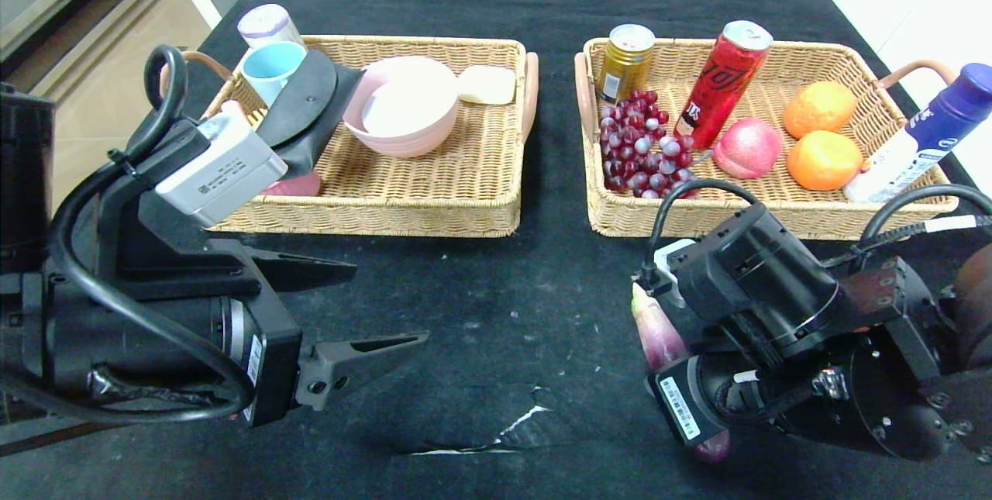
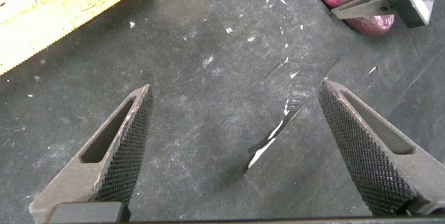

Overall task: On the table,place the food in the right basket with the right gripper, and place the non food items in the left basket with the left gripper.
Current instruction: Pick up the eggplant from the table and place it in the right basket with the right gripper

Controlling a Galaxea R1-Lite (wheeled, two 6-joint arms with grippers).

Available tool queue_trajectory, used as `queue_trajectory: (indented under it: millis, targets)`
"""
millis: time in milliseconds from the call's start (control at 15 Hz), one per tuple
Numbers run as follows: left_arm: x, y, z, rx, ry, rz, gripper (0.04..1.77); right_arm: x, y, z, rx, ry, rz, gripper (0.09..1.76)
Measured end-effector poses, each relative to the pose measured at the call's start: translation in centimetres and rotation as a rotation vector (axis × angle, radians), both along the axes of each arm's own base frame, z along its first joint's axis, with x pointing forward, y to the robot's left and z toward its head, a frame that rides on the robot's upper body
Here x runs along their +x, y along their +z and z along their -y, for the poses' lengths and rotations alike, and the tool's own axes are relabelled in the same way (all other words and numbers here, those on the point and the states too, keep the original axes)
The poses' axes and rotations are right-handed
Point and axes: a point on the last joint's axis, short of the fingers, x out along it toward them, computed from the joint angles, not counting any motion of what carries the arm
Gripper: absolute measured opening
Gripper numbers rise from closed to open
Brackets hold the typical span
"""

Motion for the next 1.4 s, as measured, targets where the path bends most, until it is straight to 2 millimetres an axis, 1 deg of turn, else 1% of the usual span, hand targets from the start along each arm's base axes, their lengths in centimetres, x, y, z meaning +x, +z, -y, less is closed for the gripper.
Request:
queue_trajectory:
  millis: [400, 600, 800, 933, 1267, 1400]
  targets:
    - [0.1, -0.1, 0.1, 0.002, 0.0, -0.004, 1.72, 0.0, 0.0, 0.1, 0.002, 0.001, -0.002, 0.79]
    - [0.2, -0.1, 0.1, 0.003, 0.0, -0.007, 1.72, -0.4, 0.8, 0.4, 0.058, 0.046, -0.02, 0.79]
    - [0.2, -0.1, 0.1, 0.004, 0.0, -0.007, 1.72, -1.2, 2.1, 1.0, 0.144, 0.134, -0.039, 0.79]
    - [0.1, -0.1, 0.1, 0.002, 0.001, -0.004, 1.72, -1.6, 3.2, 1.5, 0.18, 0.17, -0.022, 0.79]
    - [0.0, 0.0, 0.0, -0.001, 0.002, 0.001, 1.72, -2.2, 6.0, 2.5, 0.241, 0.231, 0.13, 0.79]
    - [0.0, 0.0, 0.0, -0.001, 0.002, 0.001, 1.72, -2.4, 7.4, 3.1, 0.263, 0.237, 0.185, 0.78]
